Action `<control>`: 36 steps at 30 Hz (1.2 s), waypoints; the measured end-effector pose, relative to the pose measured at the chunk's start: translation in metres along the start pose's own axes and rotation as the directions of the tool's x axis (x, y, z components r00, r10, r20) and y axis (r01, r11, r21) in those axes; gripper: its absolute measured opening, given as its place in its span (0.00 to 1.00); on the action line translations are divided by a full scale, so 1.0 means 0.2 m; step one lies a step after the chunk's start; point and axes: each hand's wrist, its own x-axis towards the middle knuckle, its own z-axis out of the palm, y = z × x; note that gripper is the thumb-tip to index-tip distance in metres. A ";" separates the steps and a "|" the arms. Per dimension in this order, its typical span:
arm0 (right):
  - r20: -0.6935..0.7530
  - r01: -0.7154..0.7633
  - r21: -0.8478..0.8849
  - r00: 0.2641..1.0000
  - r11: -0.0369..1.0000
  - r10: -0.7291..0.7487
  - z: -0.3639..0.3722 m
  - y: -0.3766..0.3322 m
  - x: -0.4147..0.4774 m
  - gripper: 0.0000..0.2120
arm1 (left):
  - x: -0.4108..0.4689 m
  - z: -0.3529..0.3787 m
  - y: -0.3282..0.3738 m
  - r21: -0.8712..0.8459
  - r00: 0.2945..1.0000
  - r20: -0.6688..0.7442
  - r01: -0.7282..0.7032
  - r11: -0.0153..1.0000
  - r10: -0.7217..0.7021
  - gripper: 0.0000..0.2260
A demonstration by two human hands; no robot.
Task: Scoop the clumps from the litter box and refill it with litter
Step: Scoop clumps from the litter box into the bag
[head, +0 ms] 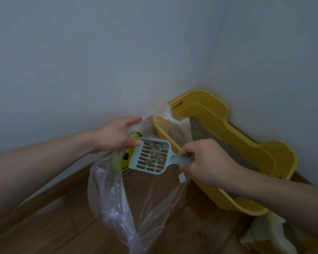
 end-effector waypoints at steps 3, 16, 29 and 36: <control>-0.009 0.246 -0.265 0.966 0.932 -0.257 0.05 -0.02 0.04 0.06 | -0.02 0.00 0.01 -0.030 1.000 0.023 -0.011 0.999 0.012 0.39; -0.030 0.483 -0.501 0.820 0.718 -0.572 0.09 0.05 0.04 0.10 | -0.01 0.00 0.05 -0.294 0.993 0.078 0.111 0.949 -0.092 0.38; -0.170 0.403 -0.355 0.860 0.844 -0.482 0.09 0.12 0.07 0.10 | 0.00 -0.02 0.02 -0.309 0.988 0.065 0.154 0.939 -0.141 0.38; -0.270 0.232 -0.139 0.926 0.963 -0.262 0.03 0.17 -0.01 0.13 | 0.02 -0.04 0.03 -0.287 0.997 0.064 0.060 0.956 -0.044 0.31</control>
